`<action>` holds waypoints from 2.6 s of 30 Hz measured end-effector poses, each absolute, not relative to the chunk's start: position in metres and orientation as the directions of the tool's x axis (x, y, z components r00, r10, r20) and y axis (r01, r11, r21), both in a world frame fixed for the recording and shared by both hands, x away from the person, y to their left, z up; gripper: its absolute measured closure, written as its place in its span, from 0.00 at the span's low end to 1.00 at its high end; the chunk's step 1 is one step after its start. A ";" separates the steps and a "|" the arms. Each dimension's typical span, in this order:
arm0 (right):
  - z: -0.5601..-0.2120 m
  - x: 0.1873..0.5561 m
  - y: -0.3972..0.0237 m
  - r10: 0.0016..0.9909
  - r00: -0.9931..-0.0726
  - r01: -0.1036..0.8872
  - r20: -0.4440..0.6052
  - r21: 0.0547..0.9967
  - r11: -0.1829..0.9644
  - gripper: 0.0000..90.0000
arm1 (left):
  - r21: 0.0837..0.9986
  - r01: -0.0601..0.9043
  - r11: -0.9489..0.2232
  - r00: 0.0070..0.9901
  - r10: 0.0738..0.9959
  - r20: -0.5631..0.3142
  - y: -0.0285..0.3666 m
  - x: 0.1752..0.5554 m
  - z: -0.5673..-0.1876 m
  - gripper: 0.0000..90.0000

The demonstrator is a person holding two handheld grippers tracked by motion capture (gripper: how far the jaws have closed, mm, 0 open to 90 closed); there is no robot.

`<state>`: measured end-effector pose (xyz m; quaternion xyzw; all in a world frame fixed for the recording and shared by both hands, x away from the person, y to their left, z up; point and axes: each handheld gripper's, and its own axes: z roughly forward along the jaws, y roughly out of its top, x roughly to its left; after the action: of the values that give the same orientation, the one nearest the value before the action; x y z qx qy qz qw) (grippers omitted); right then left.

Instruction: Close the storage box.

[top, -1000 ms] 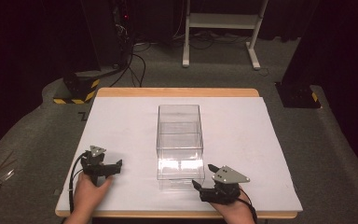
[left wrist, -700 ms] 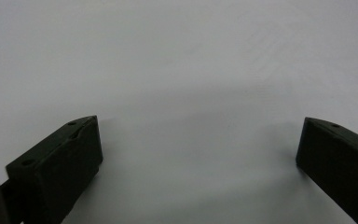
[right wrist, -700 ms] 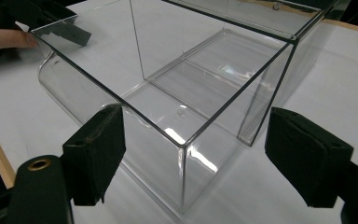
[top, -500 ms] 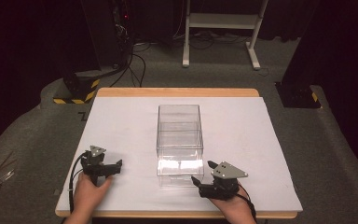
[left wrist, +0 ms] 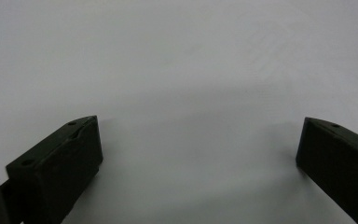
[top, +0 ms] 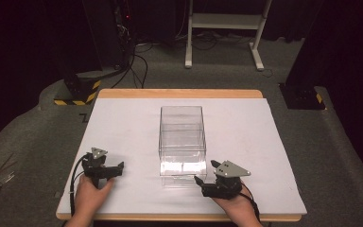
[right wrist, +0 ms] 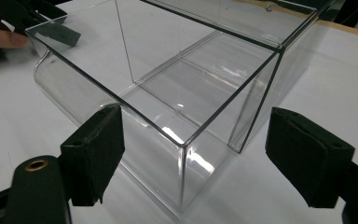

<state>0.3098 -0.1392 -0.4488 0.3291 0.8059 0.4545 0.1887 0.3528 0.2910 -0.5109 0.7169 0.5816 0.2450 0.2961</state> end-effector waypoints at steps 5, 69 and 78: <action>-0.449 0.312 -0.139 0.704 -0.710 0.357 -0.004 0.859 0.366 0.22 | 0.710 0.689 -0.147 0.203 0.979 0.006 0.291 0.353 -0.511 0.01; -0.458 0.377 -0.124 0.788 -0.615 0.399 0.005 0.864 0.306 0.22 | 0.708 0.690 -0.149 0.204 0.979 0.007 0.291 0.353 -0.511 0.01; -0.458 0.384 -0.122 0.800 -0.600 0.409 0.014 0.864 0.292 0.23 | 0.708 0.690 -0.149 0.204 0.979 0.007 0.291 0.353 -0.511 0.01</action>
<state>0.3841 -0.1223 -0.4581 0.3909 0.7736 0.4487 0.2176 0.3528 0.2911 -0.5108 0.7174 0.5817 0.2446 0.2952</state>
